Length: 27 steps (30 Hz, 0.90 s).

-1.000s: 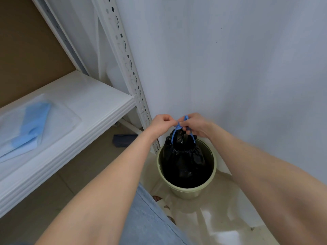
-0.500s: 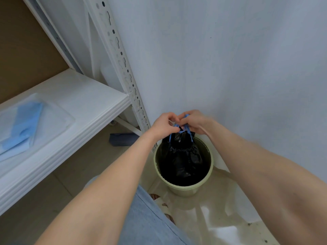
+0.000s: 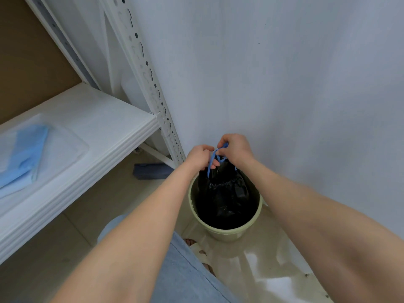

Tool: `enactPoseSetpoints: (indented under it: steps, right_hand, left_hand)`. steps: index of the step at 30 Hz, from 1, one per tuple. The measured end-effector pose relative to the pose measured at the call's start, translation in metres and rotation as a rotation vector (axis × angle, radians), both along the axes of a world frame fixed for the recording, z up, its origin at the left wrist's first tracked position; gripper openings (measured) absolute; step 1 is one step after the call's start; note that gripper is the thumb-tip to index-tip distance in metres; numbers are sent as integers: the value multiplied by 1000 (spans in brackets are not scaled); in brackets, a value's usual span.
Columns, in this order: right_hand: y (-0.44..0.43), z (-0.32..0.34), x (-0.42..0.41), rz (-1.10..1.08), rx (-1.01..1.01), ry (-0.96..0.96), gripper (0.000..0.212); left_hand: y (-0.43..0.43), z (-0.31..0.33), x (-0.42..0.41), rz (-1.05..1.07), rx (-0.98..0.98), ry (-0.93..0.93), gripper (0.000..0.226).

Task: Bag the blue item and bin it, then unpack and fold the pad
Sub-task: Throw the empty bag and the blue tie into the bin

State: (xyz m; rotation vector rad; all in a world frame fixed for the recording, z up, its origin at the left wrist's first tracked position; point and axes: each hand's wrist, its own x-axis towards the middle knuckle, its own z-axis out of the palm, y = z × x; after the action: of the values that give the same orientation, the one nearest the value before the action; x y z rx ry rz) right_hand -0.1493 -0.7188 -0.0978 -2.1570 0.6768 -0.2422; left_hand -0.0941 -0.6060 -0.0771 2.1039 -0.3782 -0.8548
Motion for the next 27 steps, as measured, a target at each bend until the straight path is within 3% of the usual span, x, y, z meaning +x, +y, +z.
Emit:
enactPoseSetpoints:
  steps: [5,9,13,16,21,27]
  right_hand:
    - [10,-5,-1,-83,-2,11,17]
    - [11,-8,-4,-82,103,-57,21]
    - [7,-10,-8,-95,81,-21,3]
    - [1,-14,-13,-125,4,118,11]
    - [6,-21,-13,-154,-4,305,24]
    - [2,-21,-15,-233,136,228,20]
  left_hand:
    - [5,-4,-1,-56,-6,42,40]
    - [6,-15,5,44,-83,-1,6]
    - [10,-20,11,91,43,-219,24]
    - [21,-19,17,172,116,-283,27]
    - [26,-25,15,350,68,-142,3]
    - [24,-22,15,665,-339,290,8]
